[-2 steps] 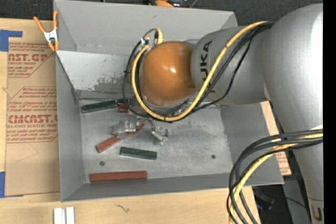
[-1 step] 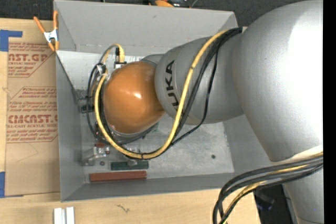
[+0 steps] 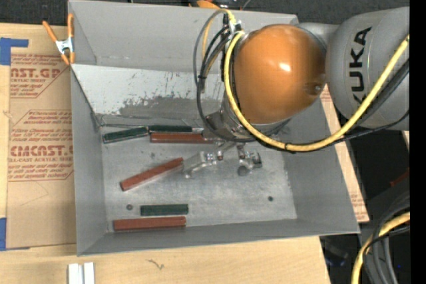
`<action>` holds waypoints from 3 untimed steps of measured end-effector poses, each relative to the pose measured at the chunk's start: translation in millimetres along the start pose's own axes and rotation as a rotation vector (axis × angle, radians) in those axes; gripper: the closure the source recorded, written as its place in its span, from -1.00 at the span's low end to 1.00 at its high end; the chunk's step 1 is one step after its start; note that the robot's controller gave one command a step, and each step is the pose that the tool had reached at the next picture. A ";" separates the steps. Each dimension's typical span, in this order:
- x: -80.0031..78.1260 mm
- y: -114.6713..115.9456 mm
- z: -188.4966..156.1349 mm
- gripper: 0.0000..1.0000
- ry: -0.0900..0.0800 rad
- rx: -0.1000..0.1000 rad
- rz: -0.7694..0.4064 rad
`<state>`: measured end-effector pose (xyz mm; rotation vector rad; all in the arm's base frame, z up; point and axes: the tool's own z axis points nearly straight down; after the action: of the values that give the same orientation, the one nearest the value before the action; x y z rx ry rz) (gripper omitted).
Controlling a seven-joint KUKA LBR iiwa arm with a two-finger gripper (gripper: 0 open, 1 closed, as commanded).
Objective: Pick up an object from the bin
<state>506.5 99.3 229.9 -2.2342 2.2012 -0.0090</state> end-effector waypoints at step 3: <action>-82.4 -66.8 150.2 1.00 -0.006 -0.007 -0.026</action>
Offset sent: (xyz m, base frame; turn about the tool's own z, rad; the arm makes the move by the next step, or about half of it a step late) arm 0.0251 0.0504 -0.0395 0.1067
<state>573.2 182.7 80.2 -2.2641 2.1723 0.0051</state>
